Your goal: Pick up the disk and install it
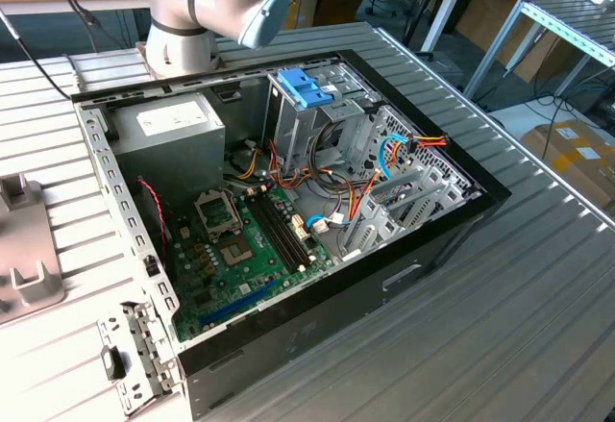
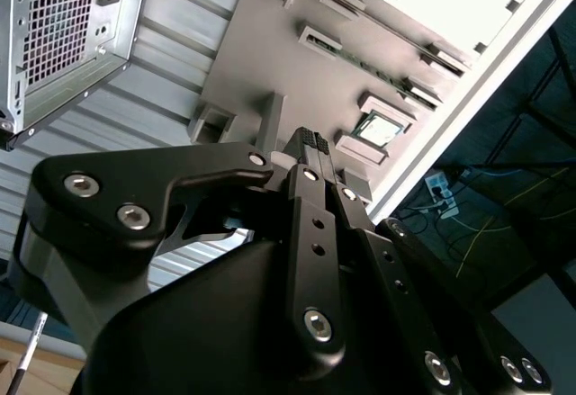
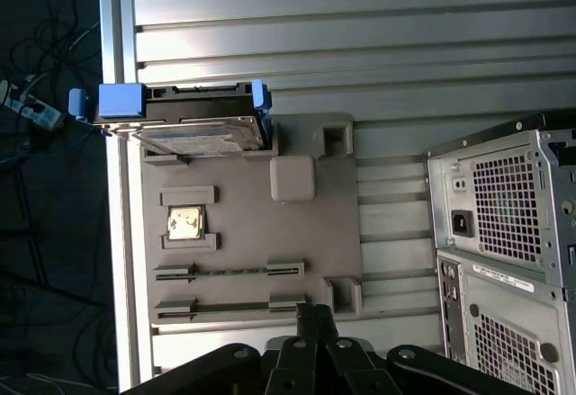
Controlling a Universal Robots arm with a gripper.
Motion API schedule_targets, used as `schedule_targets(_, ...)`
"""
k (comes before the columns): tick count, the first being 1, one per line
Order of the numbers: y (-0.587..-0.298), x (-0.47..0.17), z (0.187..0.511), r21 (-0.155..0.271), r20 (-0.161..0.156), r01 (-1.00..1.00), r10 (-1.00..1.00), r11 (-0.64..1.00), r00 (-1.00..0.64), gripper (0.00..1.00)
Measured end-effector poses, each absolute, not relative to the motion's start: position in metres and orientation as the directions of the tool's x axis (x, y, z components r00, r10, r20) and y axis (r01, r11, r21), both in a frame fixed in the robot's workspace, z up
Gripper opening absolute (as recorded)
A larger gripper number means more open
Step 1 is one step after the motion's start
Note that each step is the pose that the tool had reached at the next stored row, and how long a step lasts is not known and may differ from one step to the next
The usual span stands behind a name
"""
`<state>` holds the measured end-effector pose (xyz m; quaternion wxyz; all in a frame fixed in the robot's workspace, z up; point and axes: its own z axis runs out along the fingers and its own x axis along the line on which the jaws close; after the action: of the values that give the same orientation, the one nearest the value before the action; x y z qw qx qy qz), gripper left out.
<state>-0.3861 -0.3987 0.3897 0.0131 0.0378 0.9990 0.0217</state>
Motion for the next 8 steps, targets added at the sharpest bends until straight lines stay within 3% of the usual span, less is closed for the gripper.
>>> schedule_targets(8,-0.3987,-0.3901,0.3892,0.044,-0.025,0.075,0.076,0.996,-0.997,0.11)
